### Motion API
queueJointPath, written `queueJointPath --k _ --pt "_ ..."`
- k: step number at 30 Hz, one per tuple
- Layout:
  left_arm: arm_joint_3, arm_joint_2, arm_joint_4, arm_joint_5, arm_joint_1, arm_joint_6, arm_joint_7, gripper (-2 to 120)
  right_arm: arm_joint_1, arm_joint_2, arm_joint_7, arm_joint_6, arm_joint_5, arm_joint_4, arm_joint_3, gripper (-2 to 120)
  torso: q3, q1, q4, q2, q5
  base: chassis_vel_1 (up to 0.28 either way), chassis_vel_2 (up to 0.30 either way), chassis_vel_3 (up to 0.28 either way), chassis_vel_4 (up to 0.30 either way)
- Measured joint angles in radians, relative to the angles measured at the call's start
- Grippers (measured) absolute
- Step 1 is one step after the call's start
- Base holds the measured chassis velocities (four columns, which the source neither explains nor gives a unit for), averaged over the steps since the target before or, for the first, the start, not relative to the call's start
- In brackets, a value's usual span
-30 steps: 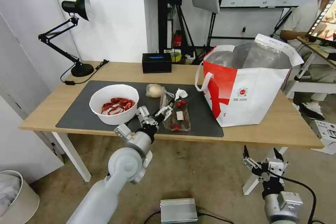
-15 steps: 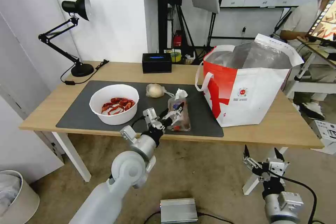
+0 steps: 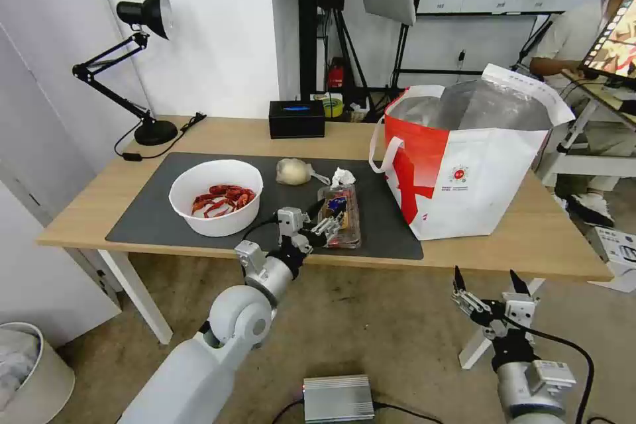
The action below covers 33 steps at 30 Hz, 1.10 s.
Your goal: Pick up the trash from the table and place it into the takeout bag.
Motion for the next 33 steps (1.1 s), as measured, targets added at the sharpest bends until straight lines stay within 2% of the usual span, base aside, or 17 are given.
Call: queueJointPath --k 1,2,5,6,8,11,21,26,29,30,33 --pt "-0.002 0.005 0.005 0.025 0.0 -0.003 0.013 33 0.005 -0.001 -0.002 -0.001 0.002 0.001 -0.004 100 0.0 0.0 0.0 0.0 0.0 0.0 0.0 0.0 0.0" --pt "-0.002 0.005 0.005 0.025 0.0 -0.003 0.013 33 0.005 -0.001 -0.002 -0.001 0.002 0.001 -0.004 100 0.0 0.0 0.0 0.0 0.0 0.0 0.0 0.0 0.0" --pt "0.001 0.014 0.021 0.086 -0.001 -0.017 0.037 17 0.022 -0.01 -0.002 -0.018 0.02 0.004 -0.011 100 0.0 0.0 0.0001 0.0 0.0 0.0 0.0 0.0 0.0" --pt "0.001 0.014 0.021 0.086 -0.001 -0.017 0.037 17 0.022 -0.01 -0.002 -0.018 0.02 0.004 -0.011 100 0.0 0.0 0.0001 0.0 0.0 0.0 0.0 0.0 0.0" --pt "0.014 0.017 0.034 0.106 -0.01 -0.024 0.05 7 0.029 -0.014 -0.001 -0.031 0.039 0.008 -0.012 100 0.0 0.0 0.0001 0.0 -0.0001 0.0 0.0 0.0 0.0" --pt "0.031 0.027 0.044 0.123 -0.019 -0.031 0.066 0 0.041 -0.018 0.0 -0.045 0.07 0.01 -0.016 100 0.0 0.0 -0.0001 0.0 0.0001 0.0 0.0 0.0 0.0" --pt "0.056 0.046 0.074 0.193 -0.035 -0.065 0.109 0 0.096 -0.045 0.005 -0.092 0.199 0.007 -0.047 100 0.0 0.0 0.0 0.0 0.0 0.0 0.0 0.0 0.0" --pt "0.073 0.058 0.097 0.208 -0.053 -0.078 0.128 0 0.167 -0.083 0.025 -0.135 0.323 -0.003 -0.073 100 0.0 0.0 0.0001 0.0 0.0001 0.0 0.0 0.0 0.0" --pt "0.11 0.062 0.123 0.209 -0.087 -0.084 0.143 0 0.245 -0.124 0.036 -0.167 0.462 -0.013 -0.077 100 0.0 0.0 -0.0004 0.0 0.0 0.0 0.0 0.0 0.0" --pt "0.11 0.062 0.123 0.209 -0.087 -0.084 0.143 0 0.245 -0.124 0.036 -0.167 0.462 -0.013 -0.077 100 0.0 0.0 -0.0004 0.0 0.0 0.0 0.0 0.0 0.0" --pt "0.112 0.062 0.126 0.217 -0.088 -0.087 0.148 0 0.321 -0.155 0.048 -0.195 0.547 -0.035 -0.108 100 0.0 0.0 0.0003 0.0 0.0001 0.0 0.0 0.0 0.0"
